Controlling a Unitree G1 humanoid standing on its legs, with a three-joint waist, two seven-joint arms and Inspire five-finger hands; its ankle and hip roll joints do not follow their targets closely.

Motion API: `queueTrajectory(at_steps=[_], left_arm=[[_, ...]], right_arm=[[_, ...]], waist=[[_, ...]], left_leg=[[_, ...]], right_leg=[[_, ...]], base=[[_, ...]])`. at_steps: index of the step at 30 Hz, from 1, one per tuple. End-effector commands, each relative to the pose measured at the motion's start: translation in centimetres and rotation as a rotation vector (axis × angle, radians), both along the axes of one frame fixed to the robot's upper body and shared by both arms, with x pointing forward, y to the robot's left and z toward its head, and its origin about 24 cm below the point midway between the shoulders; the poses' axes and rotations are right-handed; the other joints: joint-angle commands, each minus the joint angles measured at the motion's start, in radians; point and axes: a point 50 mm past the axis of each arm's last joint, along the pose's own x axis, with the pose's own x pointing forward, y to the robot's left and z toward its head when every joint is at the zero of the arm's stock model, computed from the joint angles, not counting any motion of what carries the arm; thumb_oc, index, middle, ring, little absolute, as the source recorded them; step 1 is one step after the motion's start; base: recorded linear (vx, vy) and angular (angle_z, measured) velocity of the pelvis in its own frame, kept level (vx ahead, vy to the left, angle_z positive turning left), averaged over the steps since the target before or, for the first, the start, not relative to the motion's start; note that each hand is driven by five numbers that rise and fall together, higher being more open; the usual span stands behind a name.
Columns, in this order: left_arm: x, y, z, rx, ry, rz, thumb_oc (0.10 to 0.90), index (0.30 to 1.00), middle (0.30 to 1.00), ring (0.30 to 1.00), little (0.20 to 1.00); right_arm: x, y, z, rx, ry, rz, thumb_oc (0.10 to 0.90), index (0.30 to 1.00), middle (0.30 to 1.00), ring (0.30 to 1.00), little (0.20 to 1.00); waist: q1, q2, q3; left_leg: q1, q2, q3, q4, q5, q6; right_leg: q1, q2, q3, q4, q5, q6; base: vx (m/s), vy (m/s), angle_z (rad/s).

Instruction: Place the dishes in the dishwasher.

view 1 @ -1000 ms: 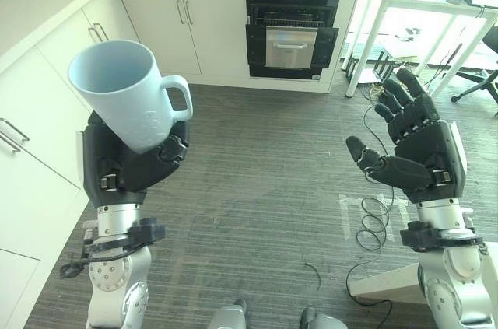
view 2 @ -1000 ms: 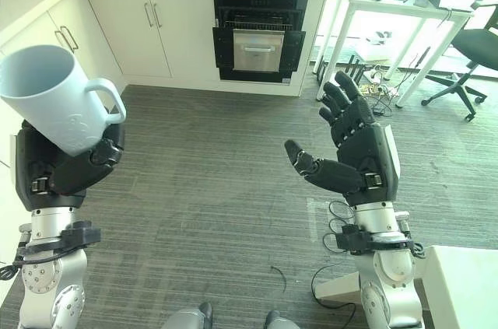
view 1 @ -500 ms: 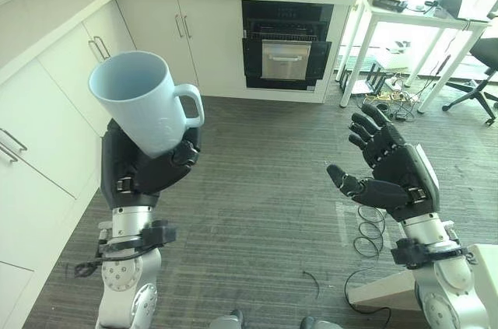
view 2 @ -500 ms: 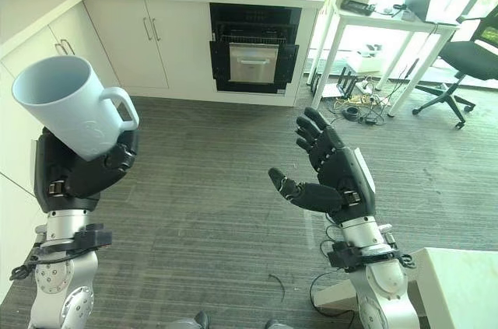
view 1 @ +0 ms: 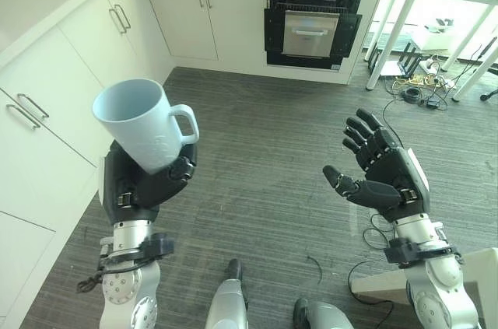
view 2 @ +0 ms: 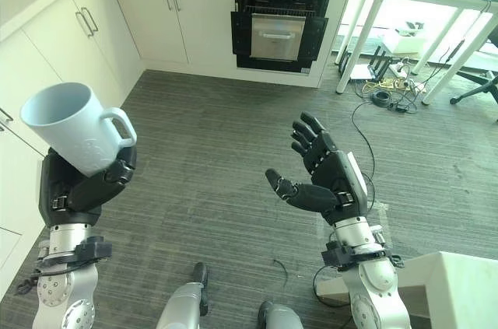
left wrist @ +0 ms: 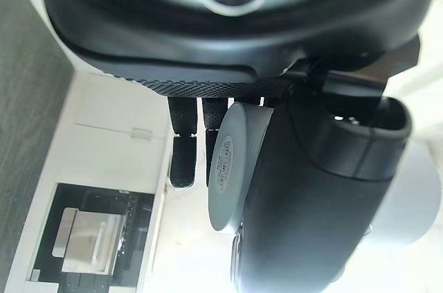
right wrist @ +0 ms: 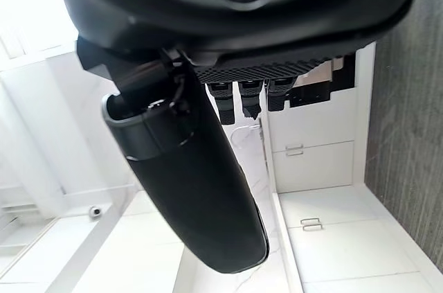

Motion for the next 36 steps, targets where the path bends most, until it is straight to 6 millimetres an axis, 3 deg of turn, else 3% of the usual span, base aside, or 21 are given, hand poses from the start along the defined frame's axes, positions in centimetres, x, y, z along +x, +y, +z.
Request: queueTrajectory(at_steps=[1,5,9,10,12,14,15,16,17,18,19,20,22,25,27,29,30,31,32,34,36], left_arm=[[-0.2,-0.4,5.6,0.086,-0.299,-0.051,0.4,0.3,0.3,0.3,0.3],[0.6,-0.9,6.4,0.147,-0.306,-0.121,0.4,0.3,0.3,0.3,0.3],[1.1,-1.3,6.9,0.178,-0.308,-0.175,0.4,0.3,0.3,0.3,0.3],[1.3,-1.4,6.9,0.185,-0.303,-0.185,0.4,0.3,0.3,0.3,0.3],[1.7,-1.8,6.8,0.202,-0.295,-0.171,0.4,0.3,0.3,0.3,0.3],[2.0,-1.8,6.9,0.2,-0.29,-0.155,0.4,0.3,0.3,0.3,0.3],[2.2,-1.8,7.2,0.202,-0.295,-0.15,0.4,0.3,0.3,0.3,0.3],[2.2,-1.6,7.4,0.215,-0.302,-0.143,0.4,0.3,0.3,0.3,0.3],[2.0,-1.6,7.5,0.23,-0.305,-0.129,0.4,0.3,0.3,0.3,0.3],[2.0,-1.7,7.5,0.237,-0.3,-0.124,0.4,0.3,0.3,0.3,0.3],[1.8,-1.8,7.4,0.25,-0.295,-0.116,0.4,0.3,0.3,0.3,0.3],[1.6,-1.7,7.3,0.254,-0.294,-0.114,0.4,0.3,0.3,0.3,0.3],[1.4,-1.6,6.9,0.229,-0.272,-0.114,0.4,0.3,0.3,0.3,0.3],[1.2,-1.7,6.6,0.166,-0.263,-0.143,0.4,0.3,0.3,0.3,0.3],[0.8,-1.8,5.8,0.141,-0.223,-0.143,0.4,0.3,0.3,0.3,0.3],[0.7,-1.7,5.3,0.141,-0.215,-0.136,0.4,0.3,0.3,0.3,0.3],[0.8,-2.3,5.1,0.141,-0.223,-0.157,0.4,0.3,0.3,0.3,0.3],[0.7,-2.4,4.7,0.149,-0.214,-0.169,0.4,0.3,0.3,0.3,0.3],[0.6,-2.5,4.6,0.155,-0.219,-0.176,0.4,0.3,0.3,0.3,0.3],[0.3,-2.5,4.7,0.162,-0.23,-0.169,0.4,0.3,0.3,0.3,0.3],[0.3,-2.5,4.7,0.161,-0.241,-0.167,0.4,0.3,0.3,0.3,0.3]], right_arm=[[-0.9,0.4,5.8,0.025,-0.339,0.054,0.8,0.9,0.9,0.9,0.9],[-1.2,0.4,6.0,0.055,-0.354,0.018,0.8,0.9,0.9,0.9,0.9],[-0.6,0.7,5.9,0.09,-0.343,0.0,0.8,0.9,0.9,0.9,0.9],[-0.5,0.9,5.7,0.099,-0.341,-0.001,0.8,0.9,0.9,0.9,0.9],[-0.2,1.7,5.3,0.112,-0.335,0.028,0.8,0.9,0.9,0.9,0.9],[0.2,1.9,5.1,0.108,-0.32,0.05,0.8,0.9,0.9,0.9,0.9],[0.4,1.8,5.2,0.113,-0.321,0.069,0.8,0.9,0.9,0.9,0.9],[0.4,1.8,5.3,0.118,-0.327,0.086,0.8,0.9,0.9,0.9,0.9],[0.5,1.8,5.5,0.124,-0.334,0.11,0.8,0.9,0.9,0.9,0.9],[0.3,1.9,5.6,0.129,-0.342,0.123,0.8,0.9,0.9,0.9,0.9],[-0.2,2.1,5.7,0.129,-0.35,0.147,0.8,0.9,0.9,0.9,0.9],[-0.4,2.2,5.6,0.126,-0.351,0.151,0.8,0.9,0.9,0.9,0.9],[-0.4,2.1,5.5,0.114,-0.323,0.151,0.8,0.9,0.9,0.9,0.9],[-0.2,1.7,5.6,0.093,-0.294,0.161,0.8,0.9,0.9,0.9,0.9],[-0.4,1.0,5.5,0.081,-0.272,0.156,0.8,0.9,0.9,0.9,0.9],[-0.5,0.6,5.5,0.071,-0.268,0.167,0.8,0.9,0.9,0.9,0.9],[-0.4,0.5,5.4,0.063,-0.273,0.141,0.8,0.9,0.9,0.9,0.9],[0.2,1.3,5.3,0.072,-0.267,0.138,0.8,0.9,0.9,0.9,0.9],[0.3,1.8,5.0,0.072,-0.268,0.133,0.8,0.9,0.9,0.9,0.9],[0.1,1.8,5.1,0.072,-0.274,0.138,0.8,0.9,0.9,0.9,0.9],[0.0,1.9,5.4,0.064,-0.287,0.15,0.8,0.9,0.9,0.9,0.9]], waist=[[-0.022,-0.019,-0.079],[0.004,-0.045,-0.105],[0.015,-0.062,-0.113],[0.009,-0.055,-0.107],[-0.021,-0.026,-0.084],[-0.027,-0.029,-0.073],[-0.031,-0.032,-0.064],[-0.036,-0.045,-0.049],[-0.049,-0.075,-0.03],[-0.064,-0.077,-0.026],[-0.076,-0.081,-0.023],[-0.076,-0.084,-0.019],[-0.08,-0.098,-0.048],[-0.092,-0.093,-0.1],[-0.091,-0.087,-0.125],[-0.087,-0.097,-0.127],[-0.071,-0.108,-0.103],[-0.051,-0.079,-0.073],[-0.043,-0.041,-0.067],[-0.019,-0.021,-0.051],[-0.004,-0.015,-0.04]], left_leg=[[0.012,-0.045,0.033,0.031,-0.042,0.034],[0.043,-0.09,0.006,0.031,-0.072,0.071],[0.064,-0.151,-0.037,0.031,-0.095,0.12],[0.09,-0.172,-0.056,0.031,-0.11,0.14],[0.141,-0.163,-0.05,0.031,-0.135,0.152],[0.152,-0.157,-0.02,0.031,-0.135,0.144],[0.167,-0.146,-0.004,0.031,-0.141,0.133],[0.189,-0.14,0.026,0.031,-0.153,0.127],[0.227,-0.152,0.065,0.031,-0.186,0.124],[0.254,-0.155,0.07,0.031,-0.208,0.129],[0.291,-0.159,0.063,0.031,-0.24,0.143],[0.305,-0.154,0.071,0.031,-0.249,0.146],[0.359,-0.148,0.077,0.031,-0.279,0.134],[0.415,-0.117,0.09,0.031,-0.284,0.107],[0.431,-0.078,0.108,0.031,-0.162,0.071],[0.454,-0.08,0.129,0.063,-0.02,0.046],[0.313,-0.11,0.123,0.222,-0.029,0.061],[0.257,-0.159,0.143,0.031,-0.113,0.097],[0.14,-0.12,0.107,0.031,-0.105,0.069],[0.024,-0.108,0.004,0.031,-0.026,0.028],[-0.039,-0.108,-0.022,0.031,0.011,0.013]], right_leg=[[0.175,0.012,-0.083,-0.126,-0.056,0.077],[0.218,-0.047,-0.135,-0.126,-0.034,0.123],[0.277,-0.07,-0.179,-0.126,0.131,0.173],[0.254,-0.074,-0.179,-0.012,0.225,0.191],[0.084,-0.078,-0.151,0.223,0.246,0.169],[0.041,-0.066,-0.178,0.137,0.184,0.145],[0.058,-0.047,-0.215,-0.051,0.178,0.135],[0.031,-0.075,-0.242,-0.126,0.172,0.134],[-0.067,-0.142,-0.209,-0.126,0.196,0.164],[-0.154,-0.176,-0.147,-0.126,0.221,0.182],[-0.187,-0.195,-0.113,-0.126,0.27,0.191],[-0.207,-0.209,-0.116,-0.126,0.234,0.197],[-0.176,-0.211,-0.132,-0.126,0.247,0.205],[-0.144,-0.186,-0.157,-0.126,0.236,0.187],[-0.105,-0.153,-0.167,-0.126,0.189,0.14],[-0.073,-0.123,-0.147,-0.126,0.142,0.092],[-0.029,-0.108,-0.141,-0.126,0.115,0.071],[0.015,-0.049,-0.11,-0.126,0.081,0.089],[0.031,0.003,-0.096,-0.126,0.059,0.086],[0.074,0.052,-0.073,-0.126,0.023,0.074],[0.115,0.072,-0.071,-0.126,-0.008,0.06]], base=[[0.24,0.135,-0.36],[0.33,0.164,-0.09],[0.27,0.167,0.21],[0.28,0.237,0.27],[0.25,0.213,0.26],[0.24,-0.026,-0.14],[0.33,-0.244,-0.47],[0.39,-0.412,-0.46],[0.48,-0.52,-0.49],[0.68,-0.629,-0.32],[0.63,-0.542,-0.11],[0.55,-0.473,-0.07],[0.57,-0.518,-0.03],[0.58,-0.53,0.11],[0.55,-0.546,0.05],[0.41,-0.421,-0.34],[0.53,-0.286,-0.5],[0.56,-0.132,-0.28],[0.53,0.051,-0.1],[0.38,0.069,-0.78],[0.34,0.109,-1.04]])
